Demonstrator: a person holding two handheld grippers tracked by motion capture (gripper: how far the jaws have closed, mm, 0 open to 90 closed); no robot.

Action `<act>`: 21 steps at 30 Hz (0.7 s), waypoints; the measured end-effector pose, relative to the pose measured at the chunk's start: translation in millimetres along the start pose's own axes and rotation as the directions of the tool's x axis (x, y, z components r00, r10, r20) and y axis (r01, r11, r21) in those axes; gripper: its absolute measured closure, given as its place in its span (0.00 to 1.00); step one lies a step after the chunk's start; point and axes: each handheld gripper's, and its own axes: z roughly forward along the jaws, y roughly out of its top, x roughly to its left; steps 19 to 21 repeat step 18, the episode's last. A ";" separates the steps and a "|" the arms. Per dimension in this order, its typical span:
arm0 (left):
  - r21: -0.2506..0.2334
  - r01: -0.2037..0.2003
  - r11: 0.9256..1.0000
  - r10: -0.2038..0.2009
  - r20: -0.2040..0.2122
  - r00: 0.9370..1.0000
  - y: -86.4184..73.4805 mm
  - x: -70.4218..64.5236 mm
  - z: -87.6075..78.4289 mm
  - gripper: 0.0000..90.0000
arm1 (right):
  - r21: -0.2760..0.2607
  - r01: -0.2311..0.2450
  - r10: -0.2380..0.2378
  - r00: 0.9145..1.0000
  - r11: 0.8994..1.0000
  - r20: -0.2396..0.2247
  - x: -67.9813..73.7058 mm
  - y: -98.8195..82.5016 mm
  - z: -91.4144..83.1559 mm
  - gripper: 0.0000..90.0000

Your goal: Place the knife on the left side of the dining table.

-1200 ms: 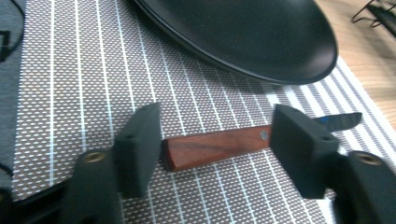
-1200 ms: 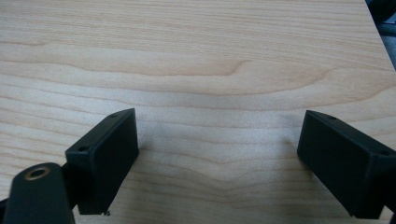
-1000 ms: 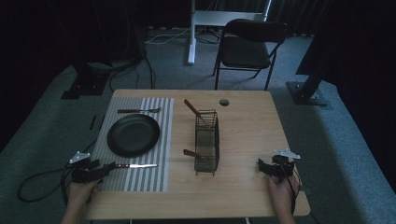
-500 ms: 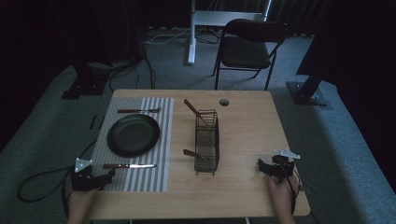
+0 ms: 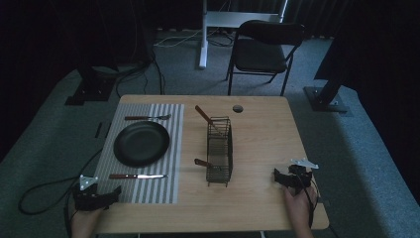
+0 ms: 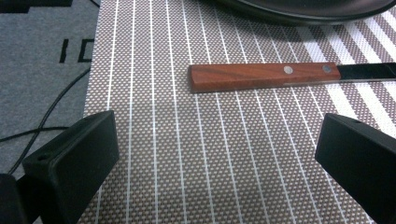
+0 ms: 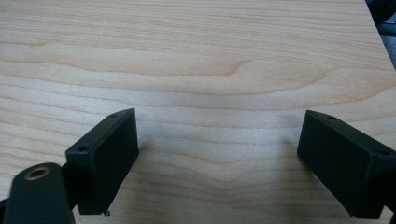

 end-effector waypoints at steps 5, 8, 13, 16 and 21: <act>-0.008 0.001 1.000 -0.001 -0.046 0.999 -4.4 -2.7 -4.0 0.00 | 0.000 -0.001 0.001 1.000 1.000 0.000 0.0 0.0 0.0 0.13; -0.009 0.001 1.000 -0.002 -0.061 0.998 -6.1 -4.3 -4.9 0.00 | 0.000 -0.001 0.001 1.000 1.000 0.000 0.0 0.0 0.0 0.13; -0.015 0.005 1.000 -0.006 -0.068 0.998 -8.7 -3.7 -6.6 0.00 | 0.000 -0.001 0.001 1.000 1.000 0.000 0.0 0.0 0.0 0.13; -0.014 0.008 1.000 -0.009 -0.068 0.998 -9.0 -3.8 -5.7 0.00 | 0.001 -0.001 0.001 1.000 1.000 0.000 0.0 0.1 0.0 0.13; -0.015 0.008 1.000 -0.009 -0.070 0.998 -9.4 -4.1 -5.0 0.00 | 0.001 -0.001 0.001 1.000 1.000 0.000 0.0 0.1 0.0 0.13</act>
